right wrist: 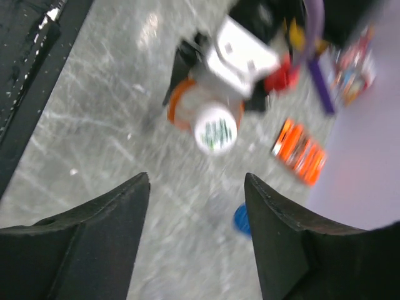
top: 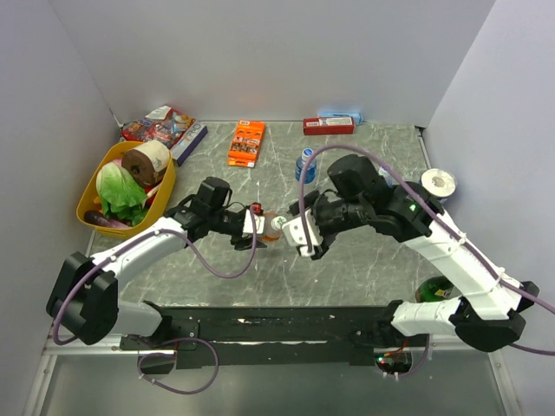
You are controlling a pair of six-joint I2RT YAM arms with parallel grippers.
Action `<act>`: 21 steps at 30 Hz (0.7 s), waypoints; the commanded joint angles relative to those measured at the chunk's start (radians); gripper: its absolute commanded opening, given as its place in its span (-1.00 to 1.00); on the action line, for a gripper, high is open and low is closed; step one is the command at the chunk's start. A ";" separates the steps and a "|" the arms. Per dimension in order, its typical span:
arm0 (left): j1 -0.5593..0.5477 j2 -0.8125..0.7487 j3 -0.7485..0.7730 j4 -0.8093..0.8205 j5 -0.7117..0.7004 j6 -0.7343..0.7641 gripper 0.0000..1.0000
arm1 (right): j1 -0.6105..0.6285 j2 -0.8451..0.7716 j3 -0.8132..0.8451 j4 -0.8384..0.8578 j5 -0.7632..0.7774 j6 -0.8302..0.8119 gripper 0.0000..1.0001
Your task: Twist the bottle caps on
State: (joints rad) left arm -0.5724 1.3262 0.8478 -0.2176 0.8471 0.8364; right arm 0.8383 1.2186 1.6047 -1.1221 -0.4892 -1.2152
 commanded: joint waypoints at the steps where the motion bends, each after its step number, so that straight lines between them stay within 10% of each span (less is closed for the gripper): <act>1: 0.002 0.016 0.062 -0.112 0.096 0.104 -0.98 | 0.053 0.015 -0.005 0.048 -0.043 -0.135 0.34; 21: 0.003 0.047 0.132 -0.174 0.072 0.173 -0.98 | 0.062 0.130 0.107 -0.057 -0.112 -0.222 0.11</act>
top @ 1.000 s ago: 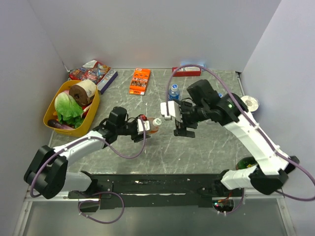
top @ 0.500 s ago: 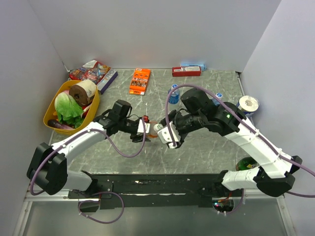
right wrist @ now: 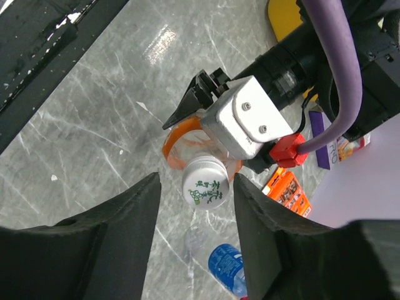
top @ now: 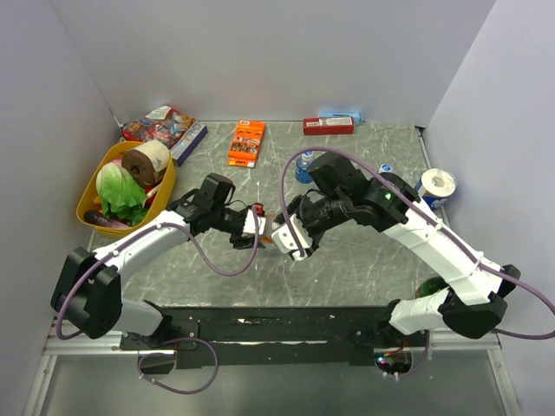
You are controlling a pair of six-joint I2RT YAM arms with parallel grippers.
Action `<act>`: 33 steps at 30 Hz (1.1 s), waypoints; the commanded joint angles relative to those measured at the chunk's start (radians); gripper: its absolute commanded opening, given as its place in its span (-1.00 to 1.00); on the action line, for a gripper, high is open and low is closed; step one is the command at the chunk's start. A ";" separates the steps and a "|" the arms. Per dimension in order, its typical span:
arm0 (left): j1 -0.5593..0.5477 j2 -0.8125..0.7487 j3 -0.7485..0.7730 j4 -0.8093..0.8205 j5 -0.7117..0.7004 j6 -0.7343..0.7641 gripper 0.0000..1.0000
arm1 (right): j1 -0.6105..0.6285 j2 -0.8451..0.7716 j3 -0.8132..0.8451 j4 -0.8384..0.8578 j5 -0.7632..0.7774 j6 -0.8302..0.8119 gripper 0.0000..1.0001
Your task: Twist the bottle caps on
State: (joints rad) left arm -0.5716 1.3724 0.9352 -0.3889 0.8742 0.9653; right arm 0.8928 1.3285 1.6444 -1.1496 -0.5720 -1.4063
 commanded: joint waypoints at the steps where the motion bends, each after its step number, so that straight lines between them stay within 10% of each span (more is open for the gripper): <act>1: 0.003 0.001 0.045 0.002 0.045 0.046 -0.98 | 0.008 0.027 0.077 -0.039 -0.026 -0.033 0.08; 14: 0.001 -0.013 0.025 0.061 0.025 0.039 -0.98 | 0.005 0.083 0.123 -0.108 0.020 -0.014 -0.14; 20: 0.001 -0.018 0.007 0.158 -0.004 -0.099 -0.98 | 0.001 0.124 0.158 -0.136 0.057 0.044 -0.57; 25: -0.033 -0.076 -0.074 0.595 -0.284 -0.399 -0.98 | -0.037 0.254 0.273 -0.153 0.066 0.370 -0.99; 33: -0.126 -0.105 -0.154 0.932 -0.711 -0.659 -0.98 | -0.150 0.439 0.434 -0.139 0.008 0.976 -1.00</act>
State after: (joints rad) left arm -0.6289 1.3098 0.7341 0.1703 0.3969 0.4862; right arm 0.7578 1.6745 2.0388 -1.2610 -0.4450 -0.8173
